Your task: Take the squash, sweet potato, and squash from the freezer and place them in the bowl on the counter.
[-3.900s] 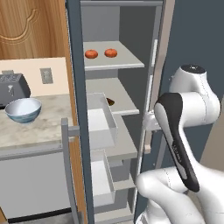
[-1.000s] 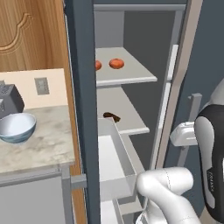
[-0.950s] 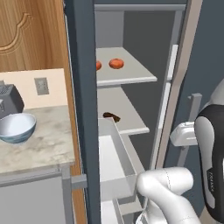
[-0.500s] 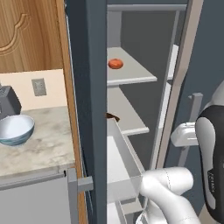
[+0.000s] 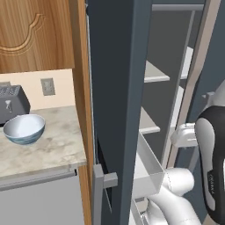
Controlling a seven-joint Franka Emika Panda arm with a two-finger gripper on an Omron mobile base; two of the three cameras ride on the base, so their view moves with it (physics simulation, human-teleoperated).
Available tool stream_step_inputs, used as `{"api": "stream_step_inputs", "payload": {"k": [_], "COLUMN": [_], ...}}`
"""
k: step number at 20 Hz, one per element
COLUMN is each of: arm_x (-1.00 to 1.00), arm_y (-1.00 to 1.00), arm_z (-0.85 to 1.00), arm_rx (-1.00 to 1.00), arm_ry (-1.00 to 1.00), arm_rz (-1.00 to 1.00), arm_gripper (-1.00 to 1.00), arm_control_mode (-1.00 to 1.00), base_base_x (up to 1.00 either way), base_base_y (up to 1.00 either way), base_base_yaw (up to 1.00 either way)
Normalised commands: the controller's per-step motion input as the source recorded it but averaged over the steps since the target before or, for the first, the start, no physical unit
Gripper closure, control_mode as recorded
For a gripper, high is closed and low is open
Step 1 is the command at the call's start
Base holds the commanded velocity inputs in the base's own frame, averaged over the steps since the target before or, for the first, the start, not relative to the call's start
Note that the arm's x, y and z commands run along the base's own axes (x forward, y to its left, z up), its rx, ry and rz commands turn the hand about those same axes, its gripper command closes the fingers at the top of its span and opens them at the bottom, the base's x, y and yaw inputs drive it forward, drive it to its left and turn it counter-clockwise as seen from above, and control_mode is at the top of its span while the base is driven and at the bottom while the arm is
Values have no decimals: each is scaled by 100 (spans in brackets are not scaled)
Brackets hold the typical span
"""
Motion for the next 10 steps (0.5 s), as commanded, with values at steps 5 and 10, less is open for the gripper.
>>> {"api": "stream_step_inputs", "payload": {"k": [5, 10], "arm_x": [32, 39], "arm_y": [14, 17], "arm_z": [0, 0], "arm_rx": [0, -1], "arm_ry": [-5, -28], "arm_rz": [3, 7], "arm_gripper": [-100, -100], "arm_control_mode": [-100, -100], "base_base_x": [5, 0], "base_base_y": [4, 0], "base_base_yaw": [1, 0]}}
